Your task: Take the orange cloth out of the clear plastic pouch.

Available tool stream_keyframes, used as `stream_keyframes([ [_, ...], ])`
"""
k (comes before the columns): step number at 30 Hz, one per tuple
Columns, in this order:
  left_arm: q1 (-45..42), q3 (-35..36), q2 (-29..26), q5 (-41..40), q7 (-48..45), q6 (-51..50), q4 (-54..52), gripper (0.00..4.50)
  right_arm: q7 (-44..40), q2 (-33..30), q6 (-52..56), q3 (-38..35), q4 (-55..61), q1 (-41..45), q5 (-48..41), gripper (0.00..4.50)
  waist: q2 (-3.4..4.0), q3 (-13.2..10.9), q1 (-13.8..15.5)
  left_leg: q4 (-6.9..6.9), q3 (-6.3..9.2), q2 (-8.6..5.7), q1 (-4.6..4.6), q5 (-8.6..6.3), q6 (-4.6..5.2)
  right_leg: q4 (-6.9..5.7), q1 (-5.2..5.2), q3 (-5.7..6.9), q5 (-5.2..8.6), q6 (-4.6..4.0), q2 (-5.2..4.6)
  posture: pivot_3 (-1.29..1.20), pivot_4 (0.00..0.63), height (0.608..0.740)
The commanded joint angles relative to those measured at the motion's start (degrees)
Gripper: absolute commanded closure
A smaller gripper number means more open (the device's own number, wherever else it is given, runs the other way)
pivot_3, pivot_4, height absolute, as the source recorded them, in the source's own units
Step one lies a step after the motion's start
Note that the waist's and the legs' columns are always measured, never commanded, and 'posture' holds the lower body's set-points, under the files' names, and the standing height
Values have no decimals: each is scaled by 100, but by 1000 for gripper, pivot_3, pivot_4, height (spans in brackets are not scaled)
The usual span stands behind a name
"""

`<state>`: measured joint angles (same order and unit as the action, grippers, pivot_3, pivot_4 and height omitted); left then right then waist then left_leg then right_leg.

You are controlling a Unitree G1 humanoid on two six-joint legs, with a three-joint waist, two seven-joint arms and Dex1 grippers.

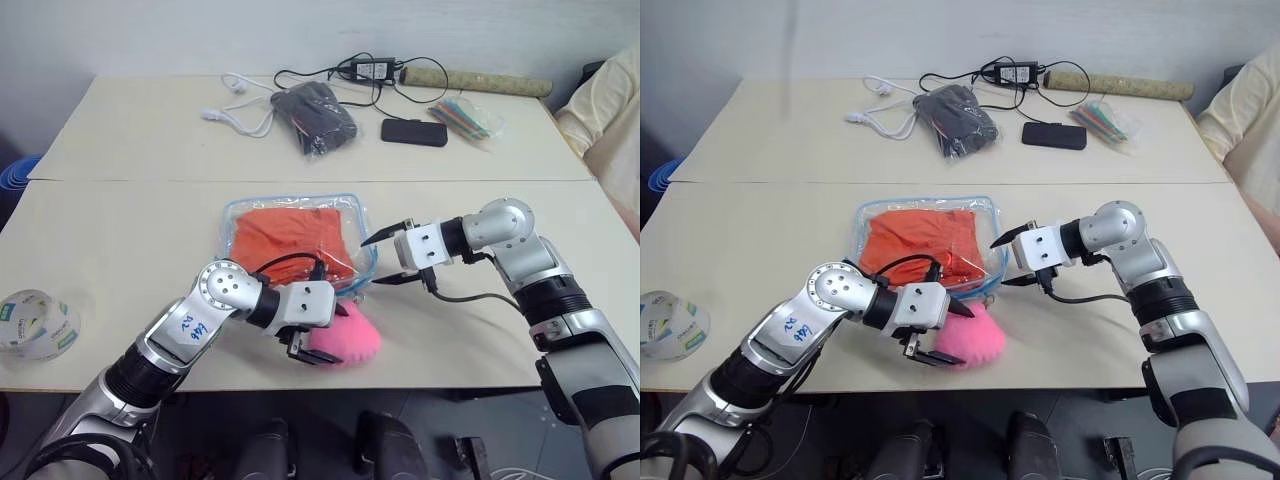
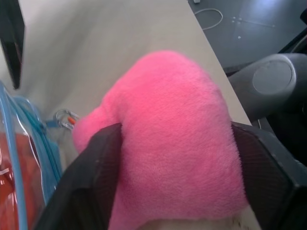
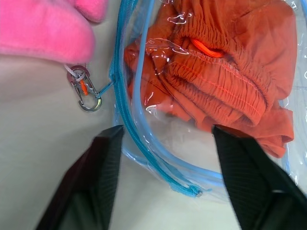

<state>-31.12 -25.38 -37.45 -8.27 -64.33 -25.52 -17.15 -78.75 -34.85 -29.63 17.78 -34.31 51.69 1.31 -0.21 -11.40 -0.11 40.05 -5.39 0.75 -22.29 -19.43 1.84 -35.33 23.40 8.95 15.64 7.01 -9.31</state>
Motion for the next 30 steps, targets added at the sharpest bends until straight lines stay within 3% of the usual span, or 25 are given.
stream_keyframes([
  [1,45,71,-91,130,-20,229,25,1990,-52,81,-121,-4,-67,126,-33,2557,0,0,2,1,0,0,-1,0,0,0,0,0,0,0,0,0,150,740],
  [7,288,369,-226,76,133,124,-155,3719,-202,102,-254,2,-209,154,15,4500,1,0,-10,0,-1,1,1,0,0,-1,1,-1,0,0,0,0,150,740],
  [10,692,812,-426,38,457,-246,-535,4407,-149,37,-410,-34,-245,156,81,4500,1,0,-14,-1,0,3,2,0,0,-1,1,-1,0,0,0,0,150,740],
  [14,1406,1631,-835,-178,747,-771,-1146,4482,-38,-87,-519,-119,-278,126,127,4500,4,-2,-41,-4,0,7,5,0,-1,-2,2,-3,1,-2,0,0,150,740],
  [20,3509,4313,-1414,-484,843,-1226,-1710,4482,-89,-515,-950,-286,-236,-154,-105,4500,7,-4,-44,-6,5,7,3,0,-1,10,-1,-1,2,-3,-3,0,150,740],
  [23,4106,5156,-1547,-445,767,-995,-1398,4482,-108,-599,-1001,-287,-155,-282,-216,4500,9,-5,-25,-6,5,9,7,0,-2,11,-6,1,2,-3,-2,0,150,740],
  [26,4218,5546,-1677,-442,757,-755,-964,4482,-166,-617,-942,-294,-77,-390,-363,4500,11,-6,-4,-5,5,8,10,-1,-3,9,-7,0,2,-4,-4,0,150,740],
  [30,3906,5378,-1709,-583,860,-663,-750,4482,-133,-554,-809,-281,21,-472,-476,4500,11,-6,-8,-6,4,8,9,-3,-6,10,-6,0,2,-4,-3,0,150,740],
])
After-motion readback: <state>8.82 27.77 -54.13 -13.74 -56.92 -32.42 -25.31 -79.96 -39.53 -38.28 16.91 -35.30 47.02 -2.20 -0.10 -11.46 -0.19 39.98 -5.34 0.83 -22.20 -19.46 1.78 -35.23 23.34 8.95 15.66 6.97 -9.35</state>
